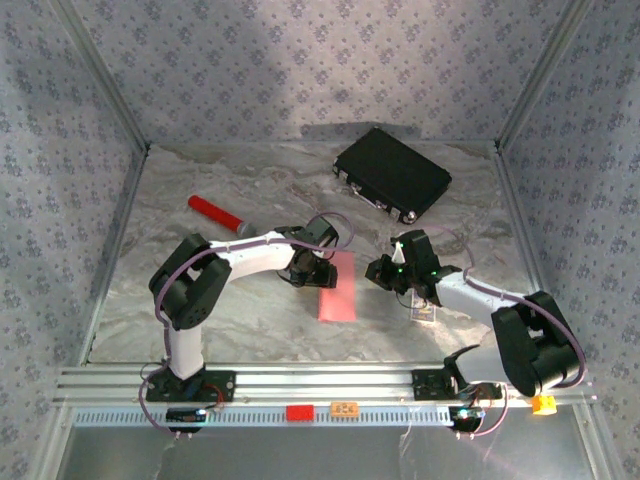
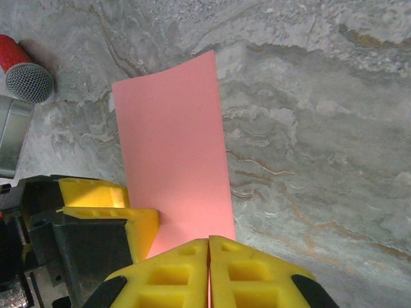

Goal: Fold a paper plane with a square sheet of paper (pick it up from the middle)
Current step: Hold the square sheet of paper at the center of the table.

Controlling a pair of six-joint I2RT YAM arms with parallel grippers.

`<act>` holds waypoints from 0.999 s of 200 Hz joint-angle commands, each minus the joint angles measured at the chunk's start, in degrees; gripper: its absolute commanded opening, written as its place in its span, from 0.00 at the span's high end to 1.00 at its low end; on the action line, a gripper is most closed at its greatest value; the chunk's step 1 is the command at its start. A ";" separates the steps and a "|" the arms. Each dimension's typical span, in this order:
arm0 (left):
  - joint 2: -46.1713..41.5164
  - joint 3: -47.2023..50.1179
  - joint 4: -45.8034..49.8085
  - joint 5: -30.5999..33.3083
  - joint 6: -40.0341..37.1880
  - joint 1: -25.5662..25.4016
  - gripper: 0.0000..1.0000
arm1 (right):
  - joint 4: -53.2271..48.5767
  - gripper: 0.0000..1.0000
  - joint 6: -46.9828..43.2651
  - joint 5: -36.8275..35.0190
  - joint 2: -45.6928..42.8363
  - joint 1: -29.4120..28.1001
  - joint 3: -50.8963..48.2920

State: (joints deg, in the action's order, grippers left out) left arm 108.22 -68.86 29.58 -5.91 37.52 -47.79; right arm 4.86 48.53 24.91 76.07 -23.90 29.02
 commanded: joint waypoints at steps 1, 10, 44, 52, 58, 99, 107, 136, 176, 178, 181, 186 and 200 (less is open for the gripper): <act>5.95 1.45 -5.44 1.73 -0.87 -0.50 0.41 | 2.43 0.89 0.26 2.68 1.85 -1.00 0.06; 6.02 1.38 -5.42 1.78 -0.97 -0.48 0.41 | 2.94 0.90 0.02 3.63 3.02 -1.79 0.91; 6.12 1.52 -5.50 1.78 -1.13 -0.63 0.41 | 1.95 0.94 -0.40 2.06 7.56 -5.13 4.05; 6.12 1.54 -5.67 1.70 -1.13 -0.64 0.41 | 1.19 0.94 -0.18 0.90 8.19 -5.32 4.29; 6.12 1.52 -5.77 1.69 -1.22 -0.59 0.41 | 0.84 0.94 -0.03 0.08 8.13 -5.28 4.23; 6.11 1.45 -6.03 1.59 -1.33 -0.68 0.41 | -2.73 0.93 0.92 -4.97 2.40 -2.43 1.17; 6.03 1.40 -6.11 1.47 -1.31 -0.70 0.41 | -3.58 0.93 0.87 -5.57 1.09 -1.82 0.75; 6.01 1.22 -6.52 1.53 -1.44 -0.74 0.41 | -4.72 0.93 1.23 -7.33 -3.10 -0.01 -1.12; 6.28 1.07 -6.25 1.69 -1.58 -0.80 0.41 | -3.90 0.92 1.49 -5.86 -3.24 0.28 -1.60; 6.29 1.03 -6.22 1.69 -1.53 -0.76 0.40 | -3.72 0.92 1.48 -5.66 -3.18 0.26 -1.64; 6.30 1.01 -6.21 1.69 -1.52 -0.76 0.41 | -3.40 0.92 1.55 -5.34 -3.01 0.29 -1.60; 6.29 1.01 -6.22 1.68 -1.48 -0.73 0.41 | -2.80 0.93 1.56 -4.75 -2.69 0.19 -1.59; 6.30 1.03 -6.18 1.76 -1.39 -0.73 0.41 | -0.92 0.92 1.44 -2.73 -1.52 -0.13 -1.34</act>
State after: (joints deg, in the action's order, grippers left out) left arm 108.53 -69.25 29.89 -5.48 37.52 -48.14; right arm 1.98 49.21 19.59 73.08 -23.75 27.99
